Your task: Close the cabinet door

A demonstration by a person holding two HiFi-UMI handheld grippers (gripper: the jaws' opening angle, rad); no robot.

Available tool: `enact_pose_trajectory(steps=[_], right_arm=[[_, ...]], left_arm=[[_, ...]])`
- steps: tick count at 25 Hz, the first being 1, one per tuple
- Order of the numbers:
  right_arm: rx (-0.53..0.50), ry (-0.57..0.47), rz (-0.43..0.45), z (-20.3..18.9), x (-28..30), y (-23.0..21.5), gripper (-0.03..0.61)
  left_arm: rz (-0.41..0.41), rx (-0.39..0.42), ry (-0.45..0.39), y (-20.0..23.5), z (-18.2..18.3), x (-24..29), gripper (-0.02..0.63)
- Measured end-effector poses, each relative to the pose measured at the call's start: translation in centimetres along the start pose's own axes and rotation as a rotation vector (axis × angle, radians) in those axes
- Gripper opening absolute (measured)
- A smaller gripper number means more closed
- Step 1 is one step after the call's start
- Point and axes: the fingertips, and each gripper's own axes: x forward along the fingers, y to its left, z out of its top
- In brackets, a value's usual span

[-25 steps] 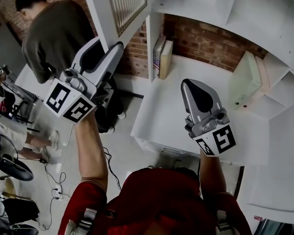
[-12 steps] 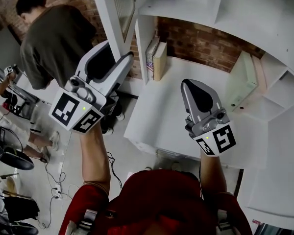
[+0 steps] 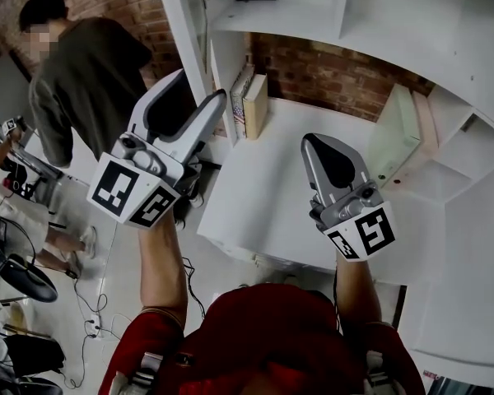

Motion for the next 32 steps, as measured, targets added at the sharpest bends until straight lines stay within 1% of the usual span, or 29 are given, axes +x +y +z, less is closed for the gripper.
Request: enact_pose_trajectory(steps=[8,17,22,32], right_arm=[[-0.006,-0.006,-0.015,0.6,-1.1,-2.1,0.012],[-0.006,-0.008,-0.054,0.4,-3.3,-5.4,0.012],[-0.005,-0.005,-0.067,0.4,-3.8,-6.9,0.012],[-0.007,-0.005,-0.096,-0.1,-5.1,-10.1,0.012]], left_arm=[[0.028,0.012,0.011,-1.5,-0.3,2.7,0.247],[0.075,0.038,0.000,-3.1,-1.2,6.0,0.267],[0.069,0.030,0.005,-3.5,-1.6,7.9,0.268],[0.073,0.042,0.024,-4.1,-3.5,13.3,0.267]])
